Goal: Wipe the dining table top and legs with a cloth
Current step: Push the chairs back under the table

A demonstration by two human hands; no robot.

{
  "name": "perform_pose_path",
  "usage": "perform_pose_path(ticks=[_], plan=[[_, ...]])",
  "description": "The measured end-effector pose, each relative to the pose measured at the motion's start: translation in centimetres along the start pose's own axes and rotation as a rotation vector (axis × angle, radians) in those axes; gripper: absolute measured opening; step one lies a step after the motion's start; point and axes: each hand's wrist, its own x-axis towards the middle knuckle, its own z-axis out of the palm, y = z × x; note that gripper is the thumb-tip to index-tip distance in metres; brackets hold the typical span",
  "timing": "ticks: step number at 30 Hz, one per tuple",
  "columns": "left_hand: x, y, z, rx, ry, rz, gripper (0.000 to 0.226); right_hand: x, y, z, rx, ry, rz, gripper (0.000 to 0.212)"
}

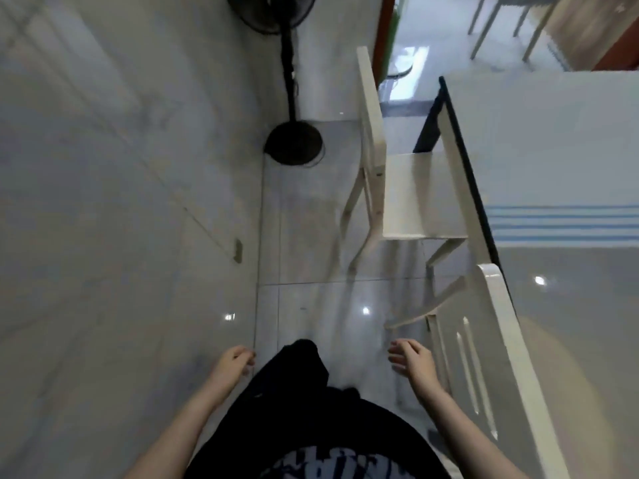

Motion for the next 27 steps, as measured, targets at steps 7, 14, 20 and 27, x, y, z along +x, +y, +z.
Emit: perform_pose_path(ticks=[7, 14, 20, 27], plan=[[2.7, -2.9, -3.7, -0.312, 0.147, -0.277, 0.025, 5.9, -5.2, 5.2, -0.086, -0.102, 0.013, 0.015], [11.3, 8.0, -7.4, -0.259, 0.099, -0.19, 0.024, 11.8, -12.2, 9.3, -0.151, -0.06, 0.009, 0.018], [18.0, 21.6, -11.6, -0.126, 0.011, 0.045, 0.022, 13.5, -19.8, 11.9, -0.085, 0.034, -0.078, 0.018], [23.1, 37.9, -12.3, 0.048, -0.109, 0.454, 0.007, 10.0, -34.7, 13.6, 0.046, 0.275, -0.583, 0.018]])
